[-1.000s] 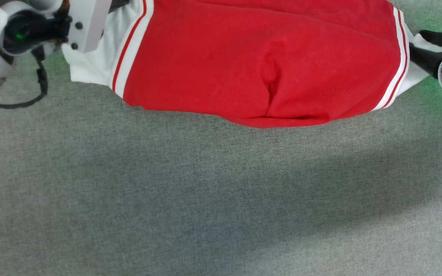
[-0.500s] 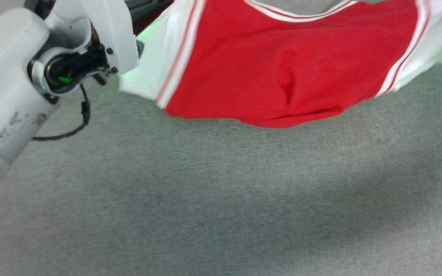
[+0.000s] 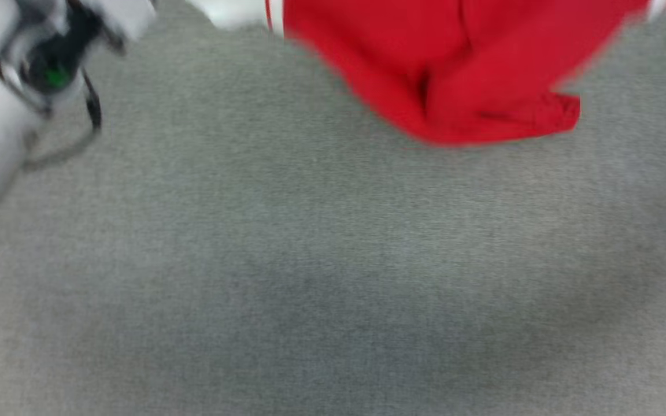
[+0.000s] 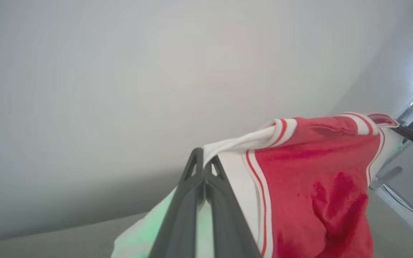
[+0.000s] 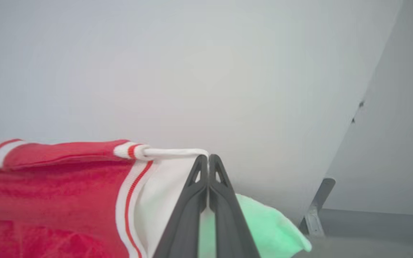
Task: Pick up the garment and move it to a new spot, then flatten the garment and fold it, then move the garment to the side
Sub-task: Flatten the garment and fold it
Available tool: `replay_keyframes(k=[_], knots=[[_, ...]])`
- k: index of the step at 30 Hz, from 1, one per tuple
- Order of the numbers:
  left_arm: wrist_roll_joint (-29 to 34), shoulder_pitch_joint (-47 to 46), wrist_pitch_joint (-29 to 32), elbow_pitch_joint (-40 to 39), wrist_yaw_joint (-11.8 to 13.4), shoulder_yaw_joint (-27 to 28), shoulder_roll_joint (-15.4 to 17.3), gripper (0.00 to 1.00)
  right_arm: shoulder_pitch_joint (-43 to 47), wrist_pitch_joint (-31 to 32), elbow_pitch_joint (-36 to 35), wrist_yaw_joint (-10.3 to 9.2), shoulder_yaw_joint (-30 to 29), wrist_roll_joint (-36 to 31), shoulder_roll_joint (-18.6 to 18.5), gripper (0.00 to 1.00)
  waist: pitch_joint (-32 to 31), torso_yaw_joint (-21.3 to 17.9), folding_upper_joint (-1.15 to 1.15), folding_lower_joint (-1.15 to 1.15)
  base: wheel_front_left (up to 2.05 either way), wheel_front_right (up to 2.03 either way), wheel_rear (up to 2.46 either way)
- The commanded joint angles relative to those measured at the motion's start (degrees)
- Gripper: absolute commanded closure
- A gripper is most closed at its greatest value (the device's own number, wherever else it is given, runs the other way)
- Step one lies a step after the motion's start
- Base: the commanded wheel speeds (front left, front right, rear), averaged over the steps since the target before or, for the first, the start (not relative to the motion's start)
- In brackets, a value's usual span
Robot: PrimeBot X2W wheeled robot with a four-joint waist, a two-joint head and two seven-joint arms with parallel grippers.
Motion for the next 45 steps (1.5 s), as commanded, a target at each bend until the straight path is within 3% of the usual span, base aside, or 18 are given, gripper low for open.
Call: replay_keyframes(k=[1,7,12,17,24,37,45], knots=[[0.78,-2.52,-1.96,3.00,0.14,1.07,-1.36,1.00,-2.69,-1.87,1.71,-0.10,-1.26,-1.46,0.64,1.00,0.60,0.97,0.00,0.00,0.00,0.00,0.00],[4.15,-14.49,-8.86,17.29,2.16,6.61,-7.68,1.00,-15.92,-11.18,11.21,-0.10,-6.09,-7.26,6.37,1.00,1.75,1.32,0.00,0.00,0.00,0.00,0.00],[12.02,-22.52,-9.33,20.48,2.73,14.64,-9.65,1.00,-24.44,-16.77,16.93,-0.14,-8.09,-10.95,8.44,1.00,1.77,1.53,0.00,0.00,0.00,0.00,0.00],[17.47,-19.34,-9.30,19.77,1.07,22.23,-12.31,1.00,-26.81,-17.86,19.15,-0.14,-7.34,-12.46,9.63,1.00,0.97,1.94,0.00,0.00,0.00,0.00,0.00],[16.97,-8.54,-9.20,17.01,0.07,22.12,-14.24,1.00,-18.23,-14.99,12.36,-0.10,-1.98,-9.11,7.22,1.00,0.65,2.25,0.00,0.00,0.00,0.00,0.00],[3.85,23.09,-9.11,-9.04,0.01,14.16,-2.27,1.00,15.85,-4.18,-18.31,-0.09,3.97,5.31,-7.71,1.00,-2.91,2.02,0.00,0.00,0.00,0.00,0.00],[3.41,38.47,-9.23,-19.58,0.00,9.52,3.41,1.00,36.23,1.64,-31.58,-0.08,2.33,9.95,-13.86,1.00,-4.78,2.08,0.00,0.00,0.00,0.00,0.00]])
